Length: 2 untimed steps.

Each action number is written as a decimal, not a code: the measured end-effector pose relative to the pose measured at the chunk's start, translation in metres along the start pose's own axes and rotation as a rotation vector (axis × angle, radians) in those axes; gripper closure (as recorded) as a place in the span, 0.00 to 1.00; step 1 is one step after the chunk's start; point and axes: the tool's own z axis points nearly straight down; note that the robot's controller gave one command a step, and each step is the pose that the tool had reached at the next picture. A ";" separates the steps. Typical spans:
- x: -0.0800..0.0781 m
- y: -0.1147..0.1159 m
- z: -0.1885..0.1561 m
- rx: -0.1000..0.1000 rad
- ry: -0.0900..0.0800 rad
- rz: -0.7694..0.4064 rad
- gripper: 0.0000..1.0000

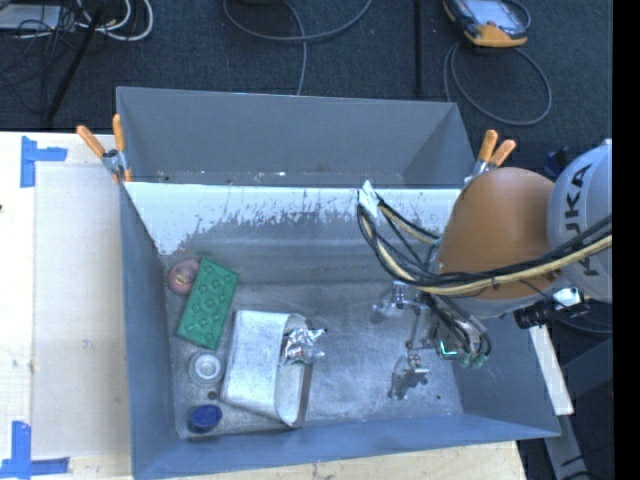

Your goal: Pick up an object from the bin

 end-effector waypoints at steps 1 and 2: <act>-0.038 0.089 0.102 0.003 -0.011 -0.369 0.00; -0.031 0.064 0.073 0.004 -0.010 -0.574 0.00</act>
Offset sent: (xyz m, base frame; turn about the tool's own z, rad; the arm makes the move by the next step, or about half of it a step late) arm 0.0357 0.0887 -0.1037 -0.3712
